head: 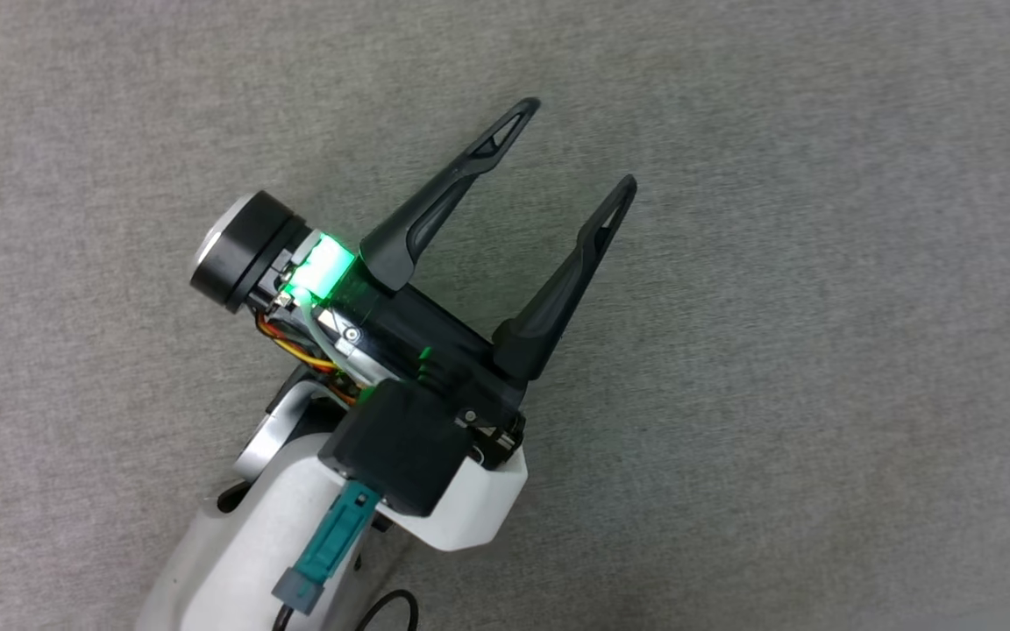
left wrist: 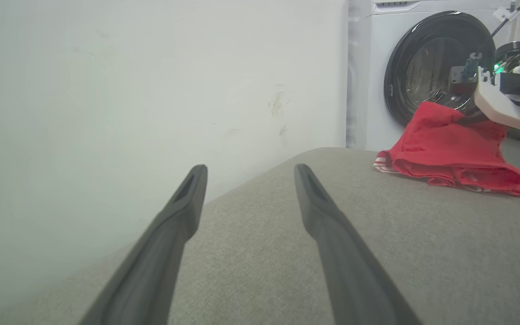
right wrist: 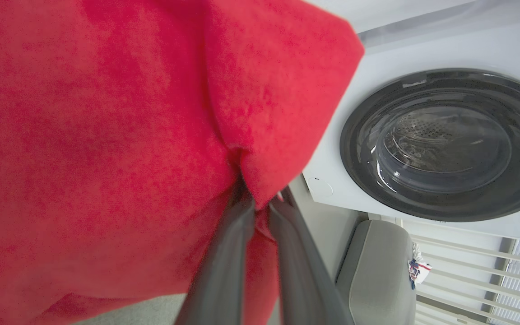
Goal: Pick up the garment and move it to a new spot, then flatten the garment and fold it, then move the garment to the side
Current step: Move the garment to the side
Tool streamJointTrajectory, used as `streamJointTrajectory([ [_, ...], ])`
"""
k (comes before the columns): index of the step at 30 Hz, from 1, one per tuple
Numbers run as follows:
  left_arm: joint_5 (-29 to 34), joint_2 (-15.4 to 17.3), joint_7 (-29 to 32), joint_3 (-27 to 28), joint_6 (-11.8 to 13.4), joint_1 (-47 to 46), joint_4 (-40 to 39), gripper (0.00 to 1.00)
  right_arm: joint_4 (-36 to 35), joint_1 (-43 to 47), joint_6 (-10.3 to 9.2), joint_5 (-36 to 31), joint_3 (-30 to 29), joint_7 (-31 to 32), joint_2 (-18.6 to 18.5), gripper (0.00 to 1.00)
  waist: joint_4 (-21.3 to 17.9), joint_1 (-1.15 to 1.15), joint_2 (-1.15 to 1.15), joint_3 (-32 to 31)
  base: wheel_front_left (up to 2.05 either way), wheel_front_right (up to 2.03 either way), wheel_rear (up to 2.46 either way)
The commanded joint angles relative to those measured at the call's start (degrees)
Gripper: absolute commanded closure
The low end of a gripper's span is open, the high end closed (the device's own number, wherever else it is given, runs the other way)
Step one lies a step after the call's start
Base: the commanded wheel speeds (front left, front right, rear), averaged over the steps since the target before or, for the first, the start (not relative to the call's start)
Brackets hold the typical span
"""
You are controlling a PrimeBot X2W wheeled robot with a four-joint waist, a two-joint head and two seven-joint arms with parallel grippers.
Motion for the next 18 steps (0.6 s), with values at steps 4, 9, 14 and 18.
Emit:
streamJointTrajectory([
  [4,-0.49,0.35,-0.02,0.30,0.72,-0.53,-0.88,0.00,6.76,-4.10,-0.11,-2.80,-2.50,-3.11,1.54,0.00,2.57,-0.01,0.00,0.09,0.00,0.00,0.00],
  [9,-1.67,-0.01,-0.36,0.76,1.97,0.49,0.77,0.00,9.07,-5.06,-0.11,-5.25,-3.71,-5.21,2.09,0.00,3.75,-0.01,0.00,-3.41,0.00,0.00,0.00],
  [14,-3.97,-0.48,-0.53,1.64,4.01,3.30,3.50,0.00,7.81,-4.60,-0.11,-5.57,-2.89,-8.30,3.33,0.00,5.04,-0.01,0.00,-10.45,0.00,0.00,0.00],
  [18,-5.89,-0.32,-0.50,3.33,5.87,6.86,5.08,0.00,4.85,-3.01,-0.11,-3.22,-2.09,-10.30,5.54,0.00,6.21,-0.01,0.00,-16.49,0.00,0.00,0.00],
])
